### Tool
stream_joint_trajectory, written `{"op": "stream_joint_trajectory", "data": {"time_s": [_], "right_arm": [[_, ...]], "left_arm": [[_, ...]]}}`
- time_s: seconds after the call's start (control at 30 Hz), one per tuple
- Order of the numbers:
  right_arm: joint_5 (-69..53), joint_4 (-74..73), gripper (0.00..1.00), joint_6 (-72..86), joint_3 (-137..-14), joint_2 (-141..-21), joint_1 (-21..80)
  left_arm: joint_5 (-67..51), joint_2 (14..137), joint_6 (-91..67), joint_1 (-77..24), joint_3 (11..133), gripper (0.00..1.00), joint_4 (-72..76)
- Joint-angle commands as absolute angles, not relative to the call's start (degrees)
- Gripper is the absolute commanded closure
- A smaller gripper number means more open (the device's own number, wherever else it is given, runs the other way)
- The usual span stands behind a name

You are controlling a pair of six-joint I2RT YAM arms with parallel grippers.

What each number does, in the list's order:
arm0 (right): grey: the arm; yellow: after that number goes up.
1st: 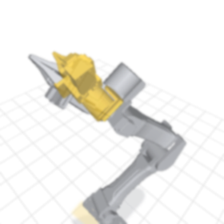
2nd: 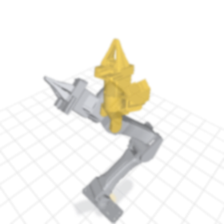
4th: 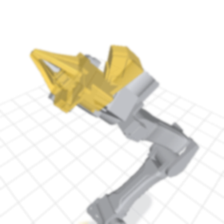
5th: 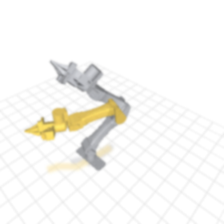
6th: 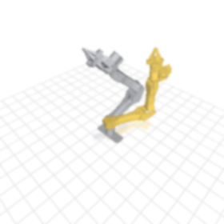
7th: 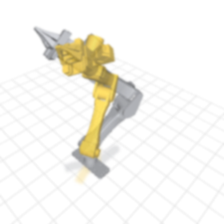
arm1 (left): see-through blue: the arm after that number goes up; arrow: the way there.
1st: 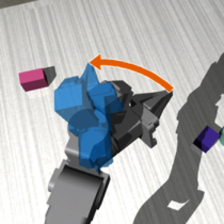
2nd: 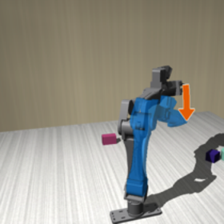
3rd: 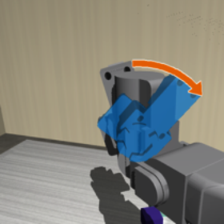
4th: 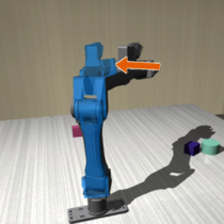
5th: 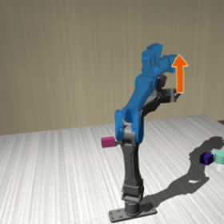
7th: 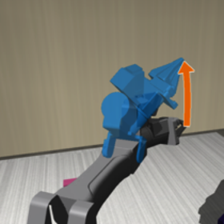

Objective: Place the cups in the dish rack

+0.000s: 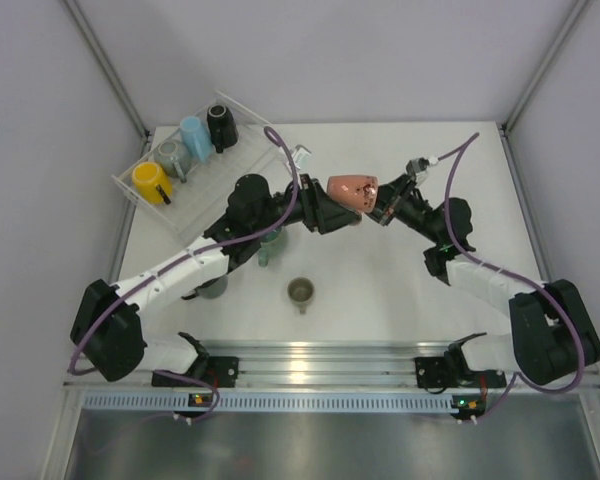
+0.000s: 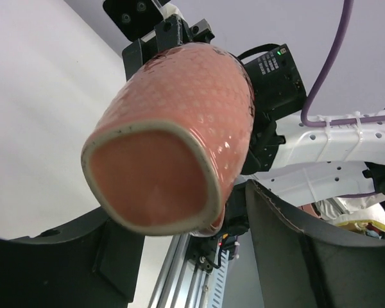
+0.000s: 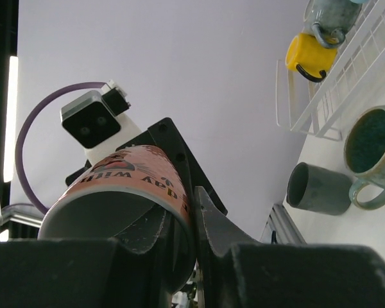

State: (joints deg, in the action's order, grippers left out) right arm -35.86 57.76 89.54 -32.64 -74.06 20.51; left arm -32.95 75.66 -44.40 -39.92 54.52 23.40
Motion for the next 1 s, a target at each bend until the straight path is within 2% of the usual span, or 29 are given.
{"op": "stream_joint_trajectory", "data": {"time_s": [0.0,0.07,0.13,0.17,0.23,0.27,0.3,0.4,0.43,0.5,0.53,0.6,0.63,0.7,0.83,0.97], "right_arm": [[-33.75,64.87,1.00,87.81,-36.56,-74.97,22.50],[-33.75,64.78,1.00,87.28,-37.00,-75.93,23.20],[-33.75,65.12,1.00,86.84,-37.18,-76.55,23.64],[-33.92,65.30,1.00,86.75,-37.09,-77.07,23.73],[-34.19,66.00,1.00,86.57,-37.00,-77.69,23.73],[-34.45,66.01,1.00,86.40,-37.00,-78.04,23.82],[-34.89,66.09,1.00,86.22,-37.09,-78.22,23.82],[-35.33,66.62,0.93,86.13,-36.22,-78.66,23.91],[-35.51,66.97,0.86,86.13,-35.86,-78.75,23.73],[-35.95,67.76,0.78,86.05,-34.99,-78.75,23.47],[-36.12,67.94,0.68,86.13,-34.63,-78.58,22.86],[-37.00,68.29,0.57,86.13,-33.49,-78.14,22.06],[-37.26,68.03,0.44,86.13,-33.14,-77.35,20.93],[-38.14,66.81,0.36,85.96,-31.56,-76.38,19.34],[-39.99,61.45,0.15,84.12,-29.89,-72.17,12.94],[-41.22,49.77,0.07,76.49,-29.97,-67.16,7.48]], "left_arm": [[-34.27,76.90,-44.56,-40.17,58.18,0.35,29.79],[-34.63,77.61,-45.43,-40.17,58.80,0.39,30.41],[-34.98,77.96,-46.31,-40.17,58.80,0.50,32.16],[-34.98,77.96,-46.93,-40.17,58.89,0.64,32.34],[-34.54,77.96,-47.20,-40.17,59.15,0.81,32.34],[-34.37,77.87,-47.28,-40.17,59.32,0.96,32.34],[-34.10,77.78,-47.37,-40.17,59.41,1.00,32.34],[-32.88,76.99,-47.02,-40.17,58.89,1.00,32.34],[-32.26,76.56,-46.59,-40.17,58.63,1.00,32.26],[-31.12,75.94,-44.13,-40.08,58.27,1.00,30.77],[-30.50,75.15,-42.99,-40.08,58.36,1.00,29.20],[-28.31,74.27,-38.86,-39.99,58.36,1.00,25.06],[-27.34,73.22,-37.54,-39.99,58.36,1.00,23.57],[-23.83,72.16,-33.32,-39.73,58.71,1.00,18.48],[-19.26,70.40,-26.56,-38.94,61.16,1.00,10.48],[-15.12,71.80,-17.08,-36.49,66.70,1.00,1.33]]}}
